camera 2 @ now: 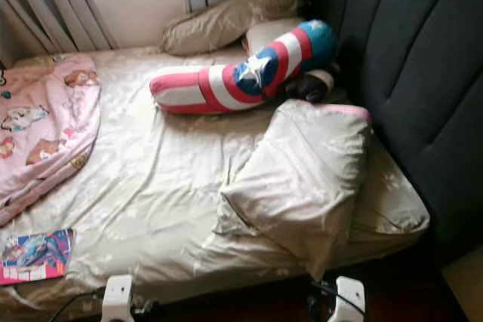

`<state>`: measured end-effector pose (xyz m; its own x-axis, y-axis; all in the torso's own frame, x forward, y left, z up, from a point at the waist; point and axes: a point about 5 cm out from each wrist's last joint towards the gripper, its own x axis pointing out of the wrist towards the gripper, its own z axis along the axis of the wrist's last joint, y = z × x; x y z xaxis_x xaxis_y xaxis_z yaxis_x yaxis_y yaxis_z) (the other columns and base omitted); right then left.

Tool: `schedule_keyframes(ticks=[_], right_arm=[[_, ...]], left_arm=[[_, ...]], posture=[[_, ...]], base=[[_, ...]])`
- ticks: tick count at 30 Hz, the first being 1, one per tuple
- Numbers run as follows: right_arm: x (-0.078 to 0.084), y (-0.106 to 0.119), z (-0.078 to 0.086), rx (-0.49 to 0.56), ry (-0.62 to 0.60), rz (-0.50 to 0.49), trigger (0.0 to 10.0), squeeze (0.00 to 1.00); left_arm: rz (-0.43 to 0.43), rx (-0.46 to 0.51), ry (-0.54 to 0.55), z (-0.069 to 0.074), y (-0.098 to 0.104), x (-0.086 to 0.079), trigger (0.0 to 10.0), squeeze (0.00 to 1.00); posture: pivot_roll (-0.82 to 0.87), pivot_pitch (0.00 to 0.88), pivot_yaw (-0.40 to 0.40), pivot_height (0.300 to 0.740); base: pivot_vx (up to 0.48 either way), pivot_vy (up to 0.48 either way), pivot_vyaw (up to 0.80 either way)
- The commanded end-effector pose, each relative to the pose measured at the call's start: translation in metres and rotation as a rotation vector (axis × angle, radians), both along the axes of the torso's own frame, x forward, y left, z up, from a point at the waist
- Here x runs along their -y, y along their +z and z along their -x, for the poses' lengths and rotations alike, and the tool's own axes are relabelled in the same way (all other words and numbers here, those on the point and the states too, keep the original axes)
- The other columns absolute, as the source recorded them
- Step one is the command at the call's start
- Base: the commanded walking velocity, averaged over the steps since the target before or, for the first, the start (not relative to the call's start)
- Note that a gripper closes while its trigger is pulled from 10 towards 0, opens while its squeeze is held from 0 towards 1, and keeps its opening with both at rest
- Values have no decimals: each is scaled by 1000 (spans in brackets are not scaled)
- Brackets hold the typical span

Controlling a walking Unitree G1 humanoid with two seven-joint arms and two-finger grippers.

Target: Clean up the room

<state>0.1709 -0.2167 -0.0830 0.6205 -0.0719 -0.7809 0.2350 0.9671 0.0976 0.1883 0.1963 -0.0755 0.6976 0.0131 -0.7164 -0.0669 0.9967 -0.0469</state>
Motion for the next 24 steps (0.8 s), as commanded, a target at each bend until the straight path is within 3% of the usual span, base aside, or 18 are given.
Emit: schedule_keyframes(ticks=[1, 14, 24], right_arm=[[-2, -1, 1, -6, -4, -3, 10000, 0], [-2, -1, 1, -2, -9, -5, 10000, 0], [-2, -1, 1, -3, -6, -3, 10000, 0]], left_arm=[[-4, -21, 17, 4, -2, -6, 10000, 0], [1, -19, 17, 4, -2, -6, 10000, 0], [-4, -30, 16, 7, -3, -6, 10000, 0]], posture=[[65, 52, 18, 740], [66, 57, 20, 740], [66, 56, 19, 740]], base=[[307, 0, 0], [316, 0, 0], [0, 0, 0]])
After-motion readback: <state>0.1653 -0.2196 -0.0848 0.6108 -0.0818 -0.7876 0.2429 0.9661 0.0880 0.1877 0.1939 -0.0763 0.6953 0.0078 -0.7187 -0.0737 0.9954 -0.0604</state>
